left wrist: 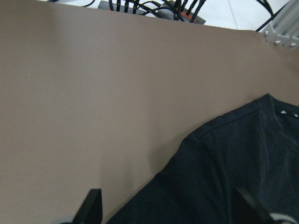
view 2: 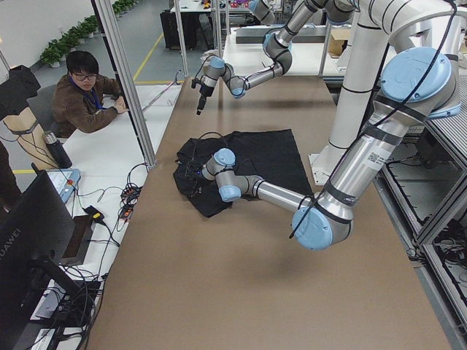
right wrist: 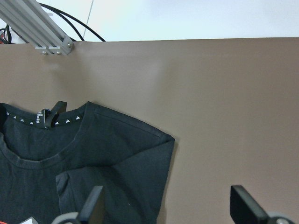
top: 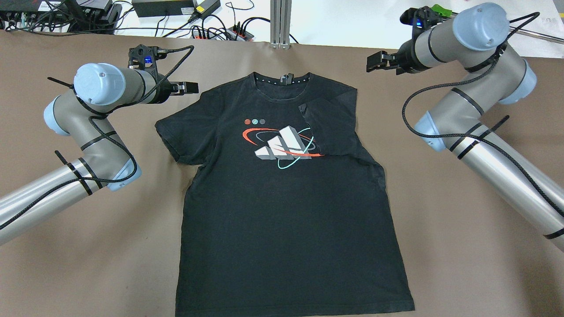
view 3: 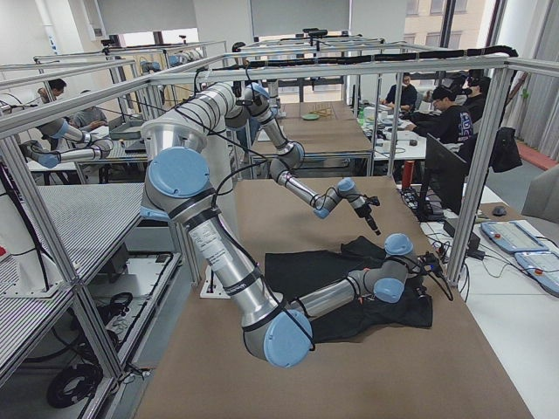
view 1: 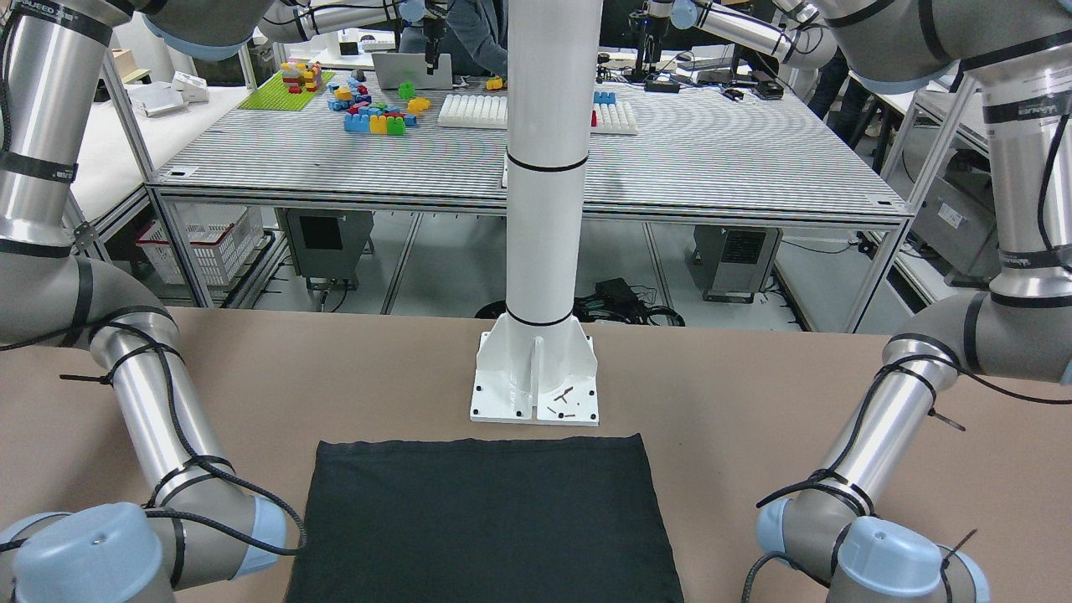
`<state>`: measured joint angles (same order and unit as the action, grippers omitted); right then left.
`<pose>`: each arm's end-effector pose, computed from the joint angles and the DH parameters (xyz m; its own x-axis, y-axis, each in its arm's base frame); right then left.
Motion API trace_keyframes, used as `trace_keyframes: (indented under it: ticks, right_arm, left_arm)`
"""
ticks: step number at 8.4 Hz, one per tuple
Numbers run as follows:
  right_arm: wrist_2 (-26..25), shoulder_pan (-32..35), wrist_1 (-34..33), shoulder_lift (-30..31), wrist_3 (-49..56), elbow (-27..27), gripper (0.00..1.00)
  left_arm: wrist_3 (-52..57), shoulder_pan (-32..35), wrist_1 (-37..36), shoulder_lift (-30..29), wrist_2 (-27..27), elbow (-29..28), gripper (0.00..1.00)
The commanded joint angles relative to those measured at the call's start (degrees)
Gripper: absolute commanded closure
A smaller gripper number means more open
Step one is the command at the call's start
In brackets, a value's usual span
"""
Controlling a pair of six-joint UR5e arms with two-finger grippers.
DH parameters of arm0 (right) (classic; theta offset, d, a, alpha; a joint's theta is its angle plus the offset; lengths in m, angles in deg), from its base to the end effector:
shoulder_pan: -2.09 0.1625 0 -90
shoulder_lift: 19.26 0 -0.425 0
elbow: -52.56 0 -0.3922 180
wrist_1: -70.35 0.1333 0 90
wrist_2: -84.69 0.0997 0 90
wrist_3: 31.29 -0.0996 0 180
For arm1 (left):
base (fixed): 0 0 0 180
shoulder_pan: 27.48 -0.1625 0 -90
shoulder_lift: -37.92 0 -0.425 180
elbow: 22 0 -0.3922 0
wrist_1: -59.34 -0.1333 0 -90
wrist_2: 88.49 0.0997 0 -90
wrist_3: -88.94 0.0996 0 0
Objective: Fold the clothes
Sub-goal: 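Move the left gripper to the sleeve nearest it and grasp it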
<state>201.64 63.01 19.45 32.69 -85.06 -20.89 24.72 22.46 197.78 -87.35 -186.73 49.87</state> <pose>-0.2890 -0.7011 0.3102 0.5395 -0.1139 0.8343 -0.3326 0.8814 0.3354 0.3923 -0.6515 0.3439 0.5325 0.0355 -0.8457 0.4907 0.8011 0.3427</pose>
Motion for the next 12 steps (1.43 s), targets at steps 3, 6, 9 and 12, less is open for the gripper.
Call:
trace_keyframes:
  ticks: [3,6,9,12]
  right_arm:
    - [3.03,2.09,0.09,3.86,0.77,-2.5,0.06]
    - [2.85,2.18,0.09,3.95,0.86,-2.58,0.06]
    - [2.94,2.18,0.18,3.95,0.77,-2.76,0.06]
    - [3.03,2.18,0.18,4.13,0.86,-3.02,0.06]
  left_arm:
    - [0.06,-1.07,-3.43,0.55,-0.29,-0.33,0.0]
    - [2.51,-1.59,-3.61,3.7,-0.73,-0.24,0.0]
    - [3.05,-1.59,-2.82,8.1,-0.82,2.47,0.0]
    - [2.44,-3.08,-2.82,8.29,-0.56,2.57,0.0]
